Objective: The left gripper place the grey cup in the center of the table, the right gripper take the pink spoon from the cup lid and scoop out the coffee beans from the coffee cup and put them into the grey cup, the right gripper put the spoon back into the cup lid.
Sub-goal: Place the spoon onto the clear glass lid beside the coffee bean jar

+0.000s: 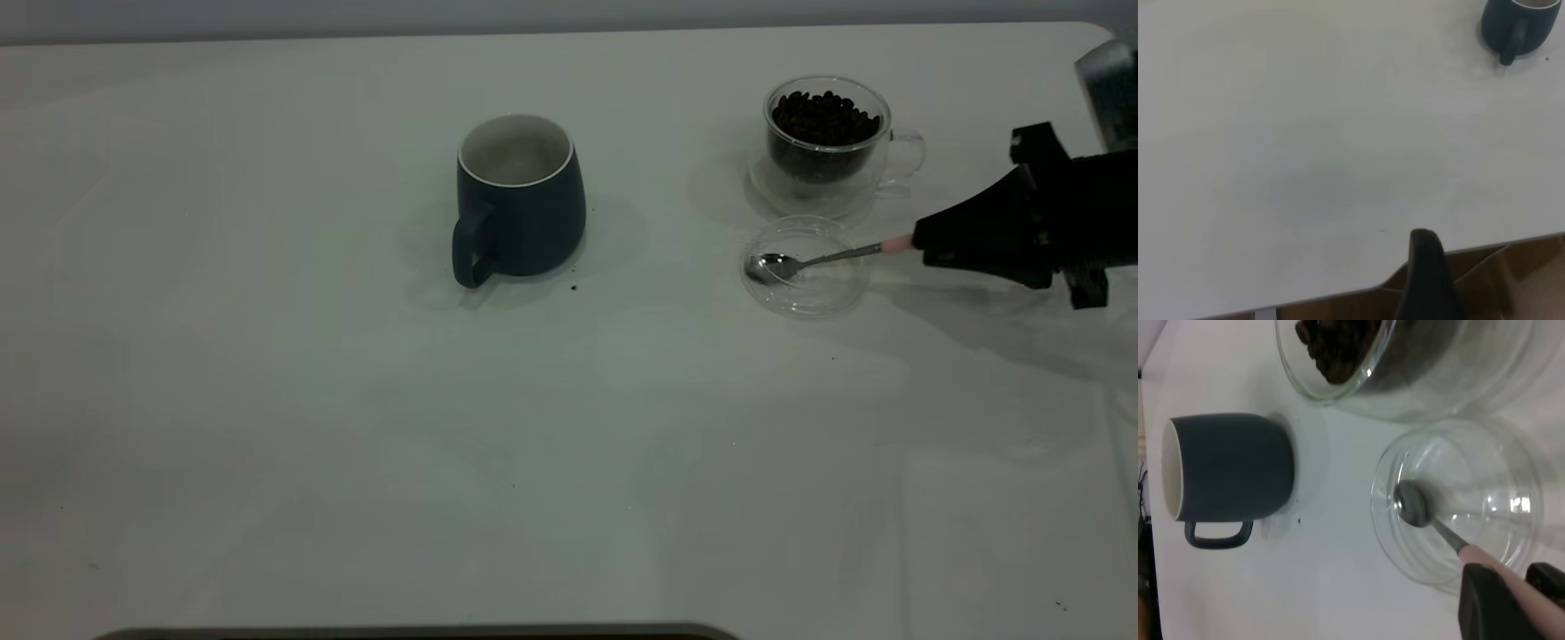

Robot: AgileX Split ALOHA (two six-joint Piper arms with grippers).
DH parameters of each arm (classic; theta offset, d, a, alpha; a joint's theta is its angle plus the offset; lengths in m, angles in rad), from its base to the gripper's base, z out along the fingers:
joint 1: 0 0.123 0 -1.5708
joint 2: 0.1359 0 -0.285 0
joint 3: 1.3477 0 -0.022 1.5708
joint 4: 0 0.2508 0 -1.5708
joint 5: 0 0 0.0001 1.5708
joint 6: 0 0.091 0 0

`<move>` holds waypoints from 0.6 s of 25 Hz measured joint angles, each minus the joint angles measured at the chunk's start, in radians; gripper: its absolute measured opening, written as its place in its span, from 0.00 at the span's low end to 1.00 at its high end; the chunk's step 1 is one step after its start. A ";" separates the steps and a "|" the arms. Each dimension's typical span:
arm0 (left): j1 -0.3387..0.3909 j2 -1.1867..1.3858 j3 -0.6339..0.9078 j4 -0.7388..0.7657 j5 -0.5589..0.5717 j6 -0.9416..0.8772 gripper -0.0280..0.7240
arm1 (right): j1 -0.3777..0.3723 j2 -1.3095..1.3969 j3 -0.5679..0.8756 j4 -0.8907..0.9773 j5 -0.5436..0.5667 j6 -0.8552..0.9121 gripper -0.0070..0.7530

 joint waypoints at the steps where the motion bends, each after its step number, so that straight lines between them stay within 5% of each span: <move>1: 0.000 0.000 0.000 0.000 0.000 0.000 0.79 | 0.003 0.001 0.000 0.000 -0.009 0.000 0.21; 15: 0.000 0.000 0.000 0.000 0.000 0.000 0.79 | 0.029 -0.017 0.000 0.020 -0.166 -0.114 0.74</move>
